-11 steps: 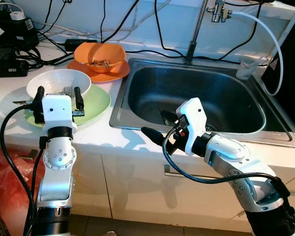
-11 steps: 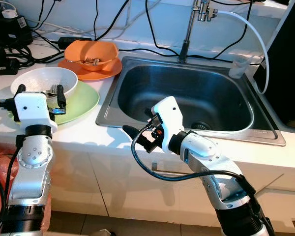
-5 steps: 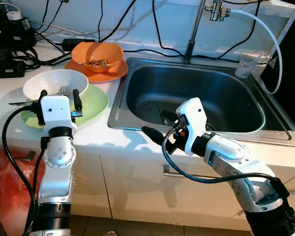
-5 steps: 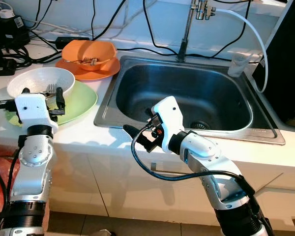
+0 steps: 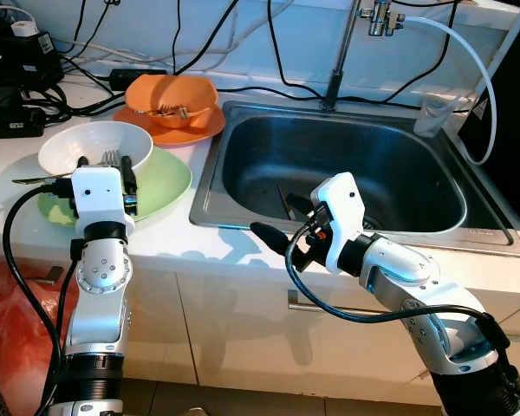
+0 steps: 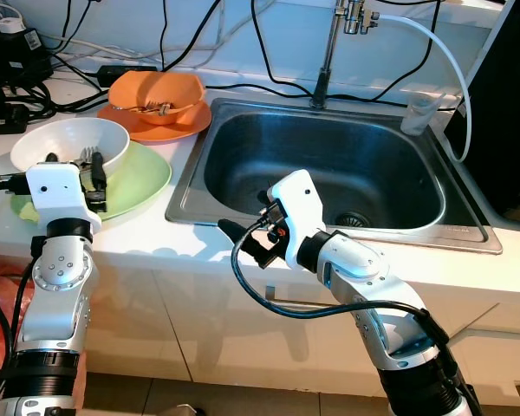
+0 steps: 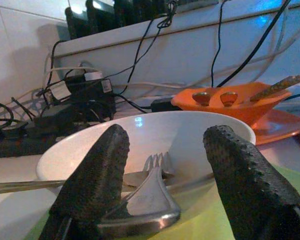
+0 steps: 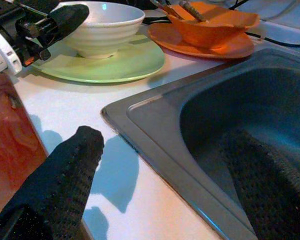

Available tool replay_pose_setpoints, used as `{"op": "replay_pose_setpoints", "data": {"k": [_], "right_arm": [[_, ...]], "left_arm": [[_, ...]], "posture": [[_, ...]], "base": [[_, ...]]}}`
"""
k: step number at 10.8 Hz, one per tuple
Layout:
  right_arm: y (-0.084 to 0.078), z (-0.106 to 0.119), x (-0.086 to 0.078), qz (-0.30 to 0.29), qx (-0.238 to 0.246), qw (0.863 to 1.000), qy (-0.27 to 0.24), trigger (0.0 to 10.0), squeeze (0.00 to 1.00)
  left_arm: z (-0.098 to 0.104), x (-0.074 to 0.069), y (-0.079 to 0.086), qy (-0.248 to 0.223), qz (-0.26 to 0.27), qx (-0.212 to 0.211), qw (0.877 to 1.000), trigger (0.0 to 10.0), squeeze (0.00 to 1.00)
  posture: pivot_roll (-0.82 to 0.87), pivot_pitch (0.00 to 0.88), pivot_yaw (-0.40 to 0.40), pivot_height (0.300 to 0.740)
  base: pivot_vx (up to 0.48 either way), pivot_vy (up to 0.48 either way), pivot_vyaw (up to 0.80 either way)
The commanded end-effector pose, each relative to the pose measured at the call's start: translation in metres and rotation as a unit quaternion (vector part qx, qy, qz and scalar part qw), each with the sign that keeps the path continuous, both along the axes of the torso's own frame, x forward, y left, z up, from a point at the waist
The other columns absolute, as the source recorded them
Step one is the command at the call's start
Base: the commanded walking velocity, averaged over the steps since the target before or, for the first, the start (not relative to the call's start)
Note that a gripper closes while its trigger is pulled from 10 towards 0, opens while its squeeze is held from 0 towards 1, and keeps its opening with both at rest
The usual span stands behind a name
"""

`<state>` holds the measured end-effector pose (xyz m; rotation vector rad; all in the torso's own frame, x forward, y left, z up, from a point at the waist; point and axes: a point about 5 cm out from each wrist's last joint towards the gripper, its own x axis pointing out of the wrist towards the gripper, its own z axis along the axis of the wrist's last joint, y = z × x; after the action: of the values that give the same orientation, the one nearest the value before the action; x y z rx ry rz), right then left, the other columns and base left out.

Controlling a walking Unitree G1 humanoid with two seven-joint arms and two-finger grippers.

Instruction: Kitchen organization

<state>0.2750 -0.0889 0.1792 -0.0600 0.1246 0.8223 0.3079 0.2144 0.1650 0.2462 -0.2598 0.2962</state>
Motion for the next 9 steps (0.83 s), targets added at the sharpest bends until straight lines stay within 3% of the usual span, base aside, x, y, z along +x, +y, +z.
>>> {"op": "replay_pose_setpoints", "data": {"k": [1, 9], "right_arm": [[-0.0044, 0.0026, 0.0015, -0.012, 0.002, 1.0, -0.01, 10.0, 0.0], [-0.0045, 0.0021, 0.0028, -0.013, -0.001, 1.0, -0.013, 10.0, 0.0]], "left_arm": [[0.0008, 0.0024, -0.0033, -0.001, -0.008, 0.001, 1.0, 0.0, 0.0], [0.0033, 0.0051, -0.0069, -0.009, -0.016, 0.007, 1.0, 0.0, 0.0]], "posture": [[0.04, 0.0, -0.017, 0.74], [0.04, 0.0, -0.017, 0.74]], "base": [[0.0, 0.0, 0.0], [0.0, 0.0, 0.0]]}}
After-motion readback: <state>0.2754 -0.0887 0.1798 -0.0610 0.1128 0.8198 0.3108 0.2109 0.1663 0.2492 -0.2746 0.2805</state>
